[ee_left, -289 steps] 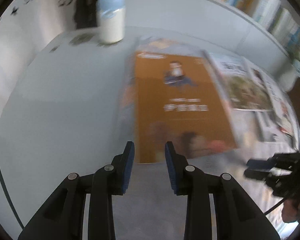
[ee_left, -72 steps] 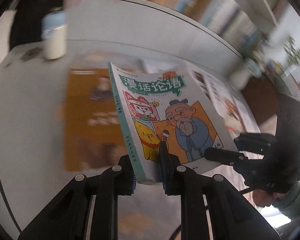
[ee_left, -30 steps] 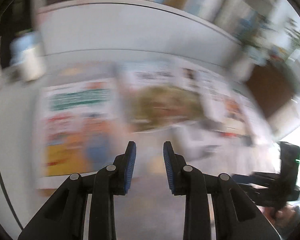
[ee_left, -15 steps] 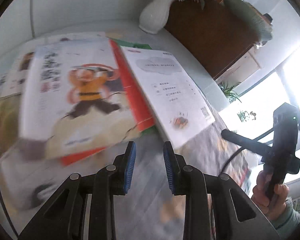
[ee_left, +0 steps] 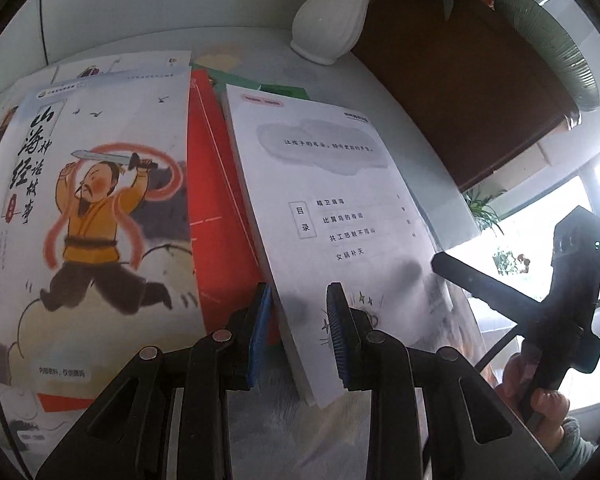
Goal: Organize books
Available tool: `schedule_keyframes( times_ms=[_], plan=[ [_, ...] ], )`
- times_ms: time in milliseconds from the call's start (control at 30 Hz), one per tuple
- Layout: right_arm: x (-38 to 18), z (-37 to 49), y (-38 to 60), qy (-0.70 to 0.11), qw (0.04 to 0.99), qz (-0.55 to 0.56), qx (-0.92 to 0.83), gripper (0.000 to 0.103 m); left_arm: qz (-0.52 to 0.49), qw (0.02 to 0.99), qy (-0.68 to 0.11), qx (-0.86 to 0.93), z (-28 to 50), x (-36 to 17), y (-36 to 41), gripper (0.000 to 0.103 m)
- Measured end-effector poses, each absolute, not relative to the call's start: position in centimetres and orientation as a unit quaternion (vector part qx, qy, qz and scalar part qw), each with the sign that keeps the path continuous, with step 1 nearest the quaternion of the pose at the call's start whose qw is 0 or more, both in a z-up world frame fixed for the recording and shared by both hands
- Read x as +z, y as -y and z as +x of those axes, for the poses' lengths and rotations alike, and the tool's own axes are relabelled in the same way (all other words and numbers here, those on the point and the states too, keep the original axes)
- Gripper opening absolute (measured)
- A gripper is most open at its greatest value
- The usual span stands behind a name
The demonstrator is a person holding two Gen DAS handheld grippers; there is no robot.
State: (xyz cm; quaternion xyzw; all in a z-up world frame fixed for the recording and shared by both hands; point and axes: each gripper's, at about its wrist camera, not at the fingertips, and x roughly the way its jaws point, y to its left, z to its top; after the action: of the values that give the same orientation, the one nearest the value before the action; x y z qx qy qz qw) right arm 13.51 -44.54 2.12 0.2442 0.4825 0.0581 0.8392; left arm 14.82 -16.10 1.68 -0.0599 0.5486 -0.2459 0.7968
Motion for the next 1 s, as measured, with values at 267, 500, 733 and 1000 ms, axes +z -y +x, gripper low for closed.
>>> schedule_keyframes(
  times_ms=[267, 500, 733, 1000],
  plan=[
    [1.8, 12.3, 44.8, -0.497, 0.827, 0.248, 0.087, 0.031, -0.036, 0.794, -0.55, -0.257, 12.2, 2.0, 15.9, 0.026],
    [1.5, 4.2, 41.4, -0.532, 0.807, 0.228, 0.118, 0.034, 0.0, 0.768, -0.581, -0.268, 3.5, 1.2, 12.2, 0.026],
    [2.2, -4.2, 38.2, -0.548, 0.81, 0.17, 0.124, 0.032, 0.011, 0.736, -0.611, -0.292, -3.4, 0.8, 8.8, 0.026],
    [0.8, -5.1, 38.0, -0.524, 0.816, 0.219, 0.11, 0.036, -0.035, 0.725, -0.609, -0.32, -2.9, -0.4, 8.7, 0.028]
  ],
)
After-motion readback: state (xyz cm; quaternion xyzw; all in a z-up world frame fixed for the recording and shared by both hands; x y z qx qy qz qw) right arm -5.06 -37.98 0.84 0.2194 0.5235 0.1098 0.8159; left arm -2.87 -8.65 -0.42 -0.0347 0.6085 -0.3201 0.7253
